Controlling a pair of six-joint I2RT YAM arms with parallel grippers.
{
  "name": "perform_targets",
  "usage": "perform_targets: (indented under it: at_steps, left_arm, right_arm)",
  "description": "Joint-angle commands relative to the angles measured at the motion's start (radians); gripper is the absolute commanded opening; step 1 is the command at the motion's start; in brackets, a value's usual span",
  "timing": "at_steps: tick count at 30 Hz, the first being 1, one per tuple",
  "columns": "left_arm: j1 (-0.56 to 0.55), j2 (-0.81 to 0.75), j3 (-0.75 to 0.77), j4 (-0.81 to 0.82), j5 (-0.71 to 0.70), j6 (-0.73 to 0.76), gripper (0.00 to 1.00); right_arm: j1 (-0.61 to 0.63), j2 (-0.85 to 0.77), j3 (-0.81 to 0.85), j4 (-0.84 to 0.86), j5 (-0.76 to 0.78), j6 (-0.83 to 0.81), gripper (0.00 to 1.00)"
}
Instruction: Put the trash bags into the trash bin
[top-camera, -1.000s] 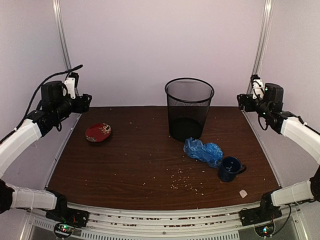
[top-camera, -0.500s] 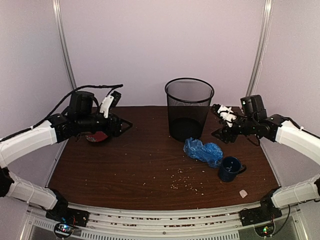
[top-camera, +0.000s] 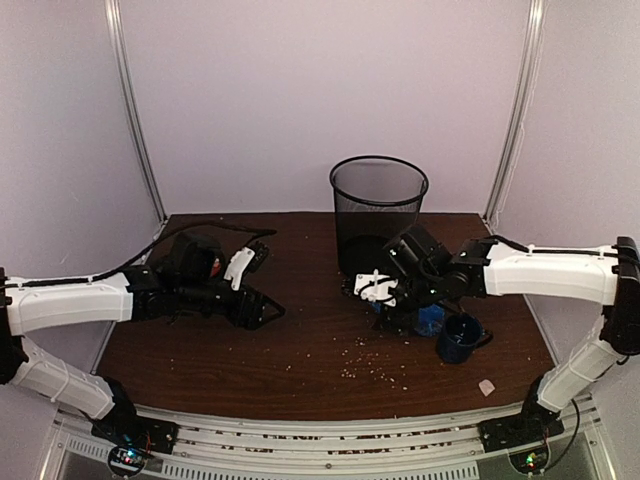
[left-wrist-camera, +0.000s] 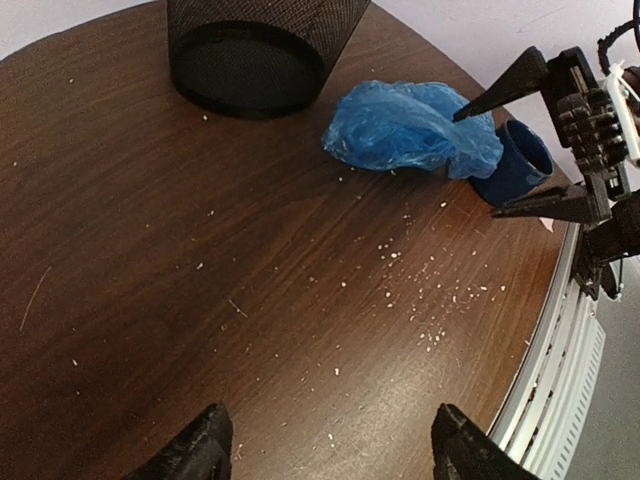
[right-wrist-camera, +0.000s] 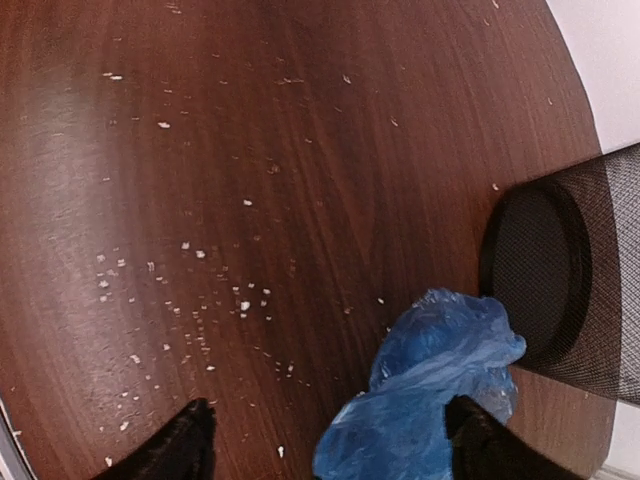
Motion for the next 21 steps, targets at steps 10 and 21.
perform_targets:
  at_steps: [10,21]
  left_arm:
    - [-0.008,-0.003,-0.076,0.212,-0.071,-0.055,0.61]
    - [-0.010,-0.074,-0.041,0.284,0.155,0.019,0.59]
  right_arm:
    - [-0.015,0.024,0.312,-0.136,0.136,0.097,0.00]
    - [-0.234,-0.115,0.447,-0.150,-0.375,0.168,0.00]
